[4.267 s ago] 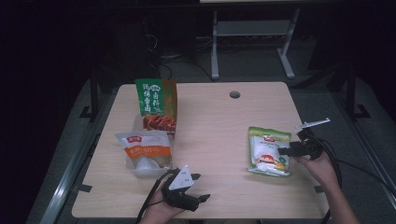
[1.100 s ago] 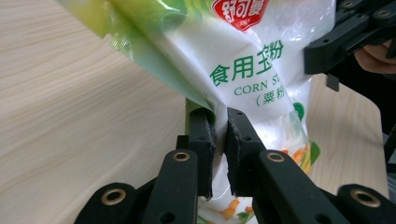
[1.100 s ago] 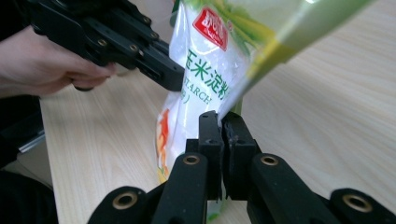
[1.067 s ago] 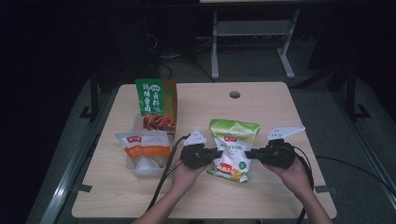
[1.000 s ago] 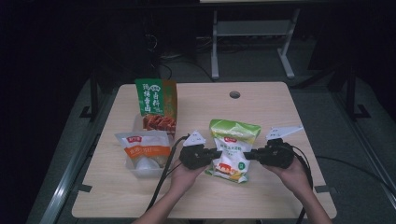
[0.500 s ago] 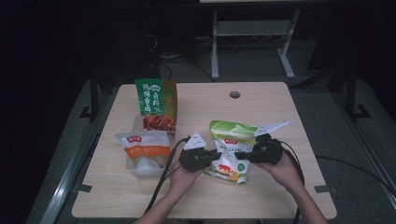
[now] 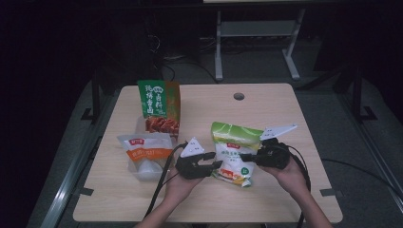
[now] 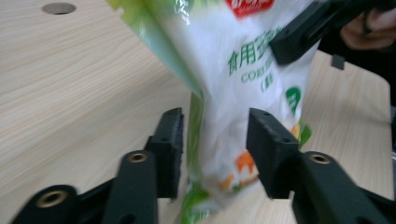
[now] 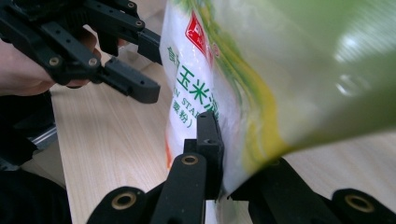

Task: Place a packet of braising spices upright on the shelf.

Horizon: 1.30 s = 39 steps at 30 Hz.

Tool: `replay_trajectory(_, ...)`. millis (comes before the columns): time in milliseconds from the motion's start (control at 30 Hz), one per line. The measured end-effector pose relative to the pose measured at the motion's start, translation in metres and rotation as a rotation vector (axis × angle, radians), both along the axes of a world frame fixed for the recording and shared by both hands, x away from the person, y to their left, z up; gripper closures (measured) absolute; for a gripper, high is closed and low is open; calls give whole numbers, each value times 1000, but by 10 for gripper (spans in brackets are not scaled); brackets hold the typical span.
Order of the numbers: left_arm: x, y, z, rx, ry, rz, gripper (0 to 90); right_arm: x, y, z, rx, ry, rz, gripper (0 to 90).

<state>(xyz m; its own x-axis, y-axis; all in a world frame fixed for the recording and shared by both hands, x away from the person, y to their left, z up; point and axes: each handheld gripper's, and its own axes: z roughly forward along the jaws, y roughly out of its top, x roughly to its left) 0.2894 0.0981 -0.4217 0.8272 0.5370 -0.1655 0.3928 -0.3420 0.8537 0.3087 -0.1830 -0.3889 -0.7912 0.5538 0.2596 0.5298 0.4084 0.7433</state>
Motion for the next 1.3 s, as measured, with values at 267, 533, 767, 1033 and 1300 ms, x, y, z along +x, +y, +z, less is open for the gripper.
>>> replay_trajectory(267,-21,2,0,46,-39,-28,458,1,5,19,-20,-40,-19,867)
replay_trajectory(533,-45,16,-3,94,-57,-84,408,10,19,39,-22,-53,-5,867)
replay_trajectory(767,-53,28,-7,95,-48,-90,375,22,40,56,-9,-73,25,868)
replay_trajectory(1033,-57,41,-12,113,-43,-98,366,38,71,74,14,-85,83,868)
replay_trajectory(1300,-63,45,-15,108,-38,-108,346,56,109,90,29,-106,139,868)
